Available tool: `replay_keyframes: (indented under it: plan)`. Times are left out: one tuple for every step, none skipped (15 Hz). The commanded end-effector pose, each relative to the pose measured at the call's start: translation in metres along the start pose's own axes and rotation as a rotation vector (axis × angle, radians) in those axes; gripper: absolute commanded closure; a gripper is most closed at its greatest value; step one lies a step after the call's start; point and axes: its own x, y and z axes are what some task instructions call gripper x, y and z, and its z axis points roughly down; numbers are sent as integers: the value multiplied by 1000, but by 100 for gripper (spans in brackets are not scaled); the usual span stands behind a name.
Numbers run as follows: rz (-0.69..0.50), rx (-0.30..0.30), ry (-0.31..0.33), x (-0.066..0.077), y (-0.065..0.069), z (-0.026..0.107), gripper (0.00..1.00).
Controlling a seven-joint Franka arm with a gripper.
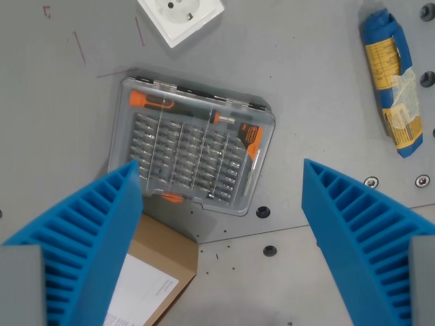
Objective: Move above the white socket
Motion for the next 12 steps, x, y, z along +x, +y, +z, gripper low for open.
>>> replay_keyframes:
  plan:
    - [0, 0, 3, 0, 0, -2, 0]
    - [0, 0, 3, 0, 0, -2, 0]
    - [0, 0, 4, 0, 0, -2, 0]
    - [-2, 0, 3, 0, 0, -1, 0]
    - [-5, 0, 4, 0, 0, -1, 0]
    - [-8, 0, 4, 0, 0, -1, 0]
    - [-13, 0, 5, 0, 0, 0, 0]
    - [-19, 0, 5, 0, 0, 0, 0]
    - [-26, -1, 6, 1, 0, 1, 0]
    - [-33, -1, 7, 1, 0, 2, 0]
    - [-40, -1, 9, 1, -1, 3, 0]
    - [-49, -1, 11, 2, -1, 4, 0]
